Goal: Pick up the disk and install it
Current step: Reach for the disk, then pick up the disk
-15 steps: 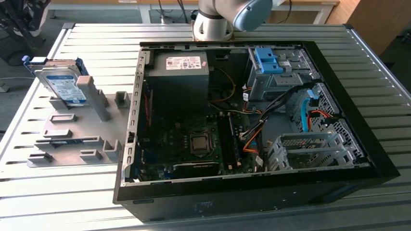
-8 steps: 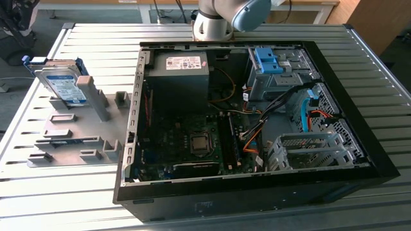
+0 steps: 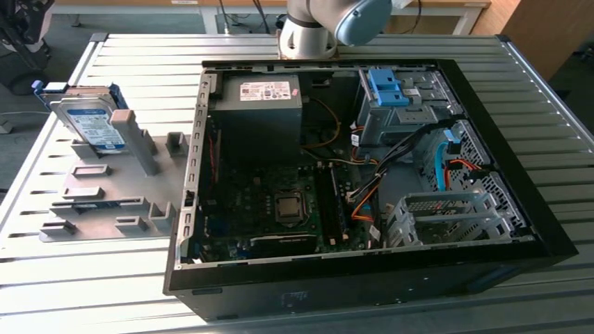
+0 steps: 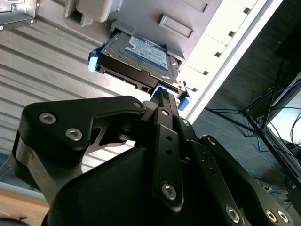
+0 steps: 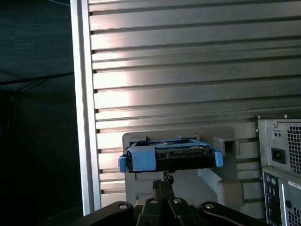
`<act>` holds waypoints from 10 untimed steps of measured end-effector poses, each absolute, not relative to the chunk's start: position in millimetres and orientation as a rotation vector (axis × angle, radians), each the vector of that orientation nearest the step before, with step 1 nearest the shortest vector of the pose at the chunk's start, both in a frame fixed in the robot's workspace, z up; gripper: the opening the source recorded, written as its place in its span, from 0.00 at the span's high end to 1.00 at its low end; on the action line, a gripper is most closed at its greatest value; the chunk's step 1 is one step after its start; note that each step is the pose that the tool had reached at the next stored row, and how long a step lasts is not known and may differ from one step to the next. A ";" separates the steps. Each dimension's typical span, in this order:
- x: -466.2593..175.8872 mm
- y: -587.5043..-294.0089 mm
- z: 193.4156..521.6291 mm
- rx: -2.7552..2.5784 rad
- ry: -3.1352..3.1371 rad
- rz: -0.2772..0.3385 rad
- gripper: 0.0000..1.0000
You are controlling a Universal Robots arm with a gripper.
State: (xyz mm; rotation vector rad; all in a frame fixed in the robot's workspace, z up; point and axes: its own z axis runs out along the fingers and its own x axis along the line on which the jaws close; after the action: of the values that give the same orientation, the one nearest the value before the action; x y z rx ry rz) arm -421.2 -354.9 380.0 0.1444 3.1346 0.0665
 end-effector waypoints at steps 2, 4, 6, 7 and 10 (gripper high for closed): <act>-421.2 -354.9 380.0 0.144 3.135 0.066 0.89; -421.3 -354.9 380.0 0.144 3.135 0.066 0.89; -421.3 -354.9 380.0 0.144 3.135 0.066 0.89; -421.3 -354.9 380.0 0.144 3.135 0.066 0.89; -421.4 -354.9 380.0 0.136 3.135 0.066 0.89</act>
State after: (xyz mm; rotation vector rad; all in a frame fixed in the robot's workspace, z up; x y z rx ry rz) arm -421.4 -354.9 380.0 0.1357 3.1350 0.0665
